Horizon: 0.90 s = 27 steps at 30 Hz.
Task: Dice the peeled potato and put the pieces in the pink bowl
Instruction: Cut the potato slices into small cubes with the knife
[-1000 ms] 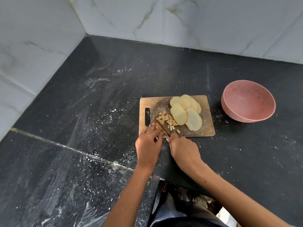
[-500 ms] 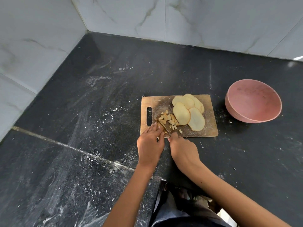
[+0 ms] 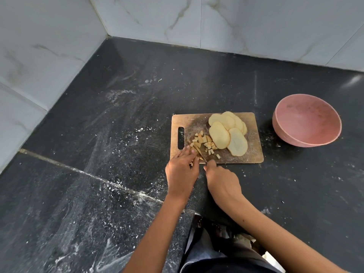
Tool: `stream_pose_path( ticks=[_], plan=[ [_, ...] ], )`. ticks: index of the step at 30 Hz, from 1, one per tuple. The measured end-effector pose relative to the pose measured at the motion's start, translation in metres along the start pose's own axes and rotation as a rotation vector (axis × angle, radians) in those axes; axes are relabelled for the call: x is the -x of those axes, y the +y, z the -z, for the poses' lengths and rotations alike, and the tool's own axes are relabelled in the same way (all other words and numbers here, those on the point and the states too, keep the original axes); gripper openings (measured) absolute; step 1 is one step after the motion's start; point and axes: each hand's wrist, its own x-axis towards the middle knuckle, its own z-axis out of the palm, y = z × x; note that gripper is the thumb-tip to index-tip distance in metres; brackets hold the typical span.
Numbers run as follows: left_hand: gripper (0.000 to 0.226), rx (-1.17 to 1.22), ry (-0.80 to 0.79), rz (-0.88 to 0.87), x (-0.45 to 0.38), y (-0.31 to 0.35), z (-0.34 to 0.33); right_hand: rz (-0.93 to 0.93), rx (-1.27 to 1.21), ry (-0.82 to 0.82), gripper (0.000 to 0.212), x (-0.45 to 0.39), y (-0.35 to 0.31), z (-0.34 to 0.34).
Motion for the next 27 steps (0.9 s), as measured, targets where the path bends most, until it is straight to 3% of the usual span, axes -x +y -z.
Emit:
stream_pose_path(
  ticks=[17,27],
  plan=[
    [0.018,0.014,0.001,0.056,0.002,0.003,0.001,0.012,0.064,0.045,0.031,0.020,0.025,-0.006],
    [0.019,0.080,-0.017,0.054,-0.001,-0.001,0.008,0.025,0.003,0.152,0.037,0.018,0.026,0.018]
  ],
)
